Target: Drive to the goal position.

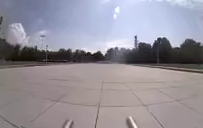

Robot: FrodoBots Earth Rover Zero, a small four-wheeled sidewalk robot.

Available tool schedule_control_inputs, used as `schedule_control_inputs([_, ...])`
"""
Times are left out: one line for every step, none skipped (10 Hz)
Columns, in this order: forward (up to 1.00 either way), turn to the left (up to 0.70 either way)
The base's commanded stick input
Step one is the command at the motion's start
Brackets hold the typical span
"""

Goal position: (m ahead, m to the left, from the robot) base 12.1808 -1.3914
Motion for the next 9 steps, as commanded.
schedule_control_inputs([0.7, 0.0])
schedule_control_inputs([0.7, 0.0])
schedule_control_inputs([0.7, 0.0])
schedule_control_inputs([0.7, 0.0])
schedule_control_inputs([0.7, 0.0])
schedule_control_inputs([0.7, 0.0])
schedule_control_inputs([0.7, 0.0])
schedule_control_inputs([0.7, 0.0])
schedule_control_inputs([0.7, 0.0])
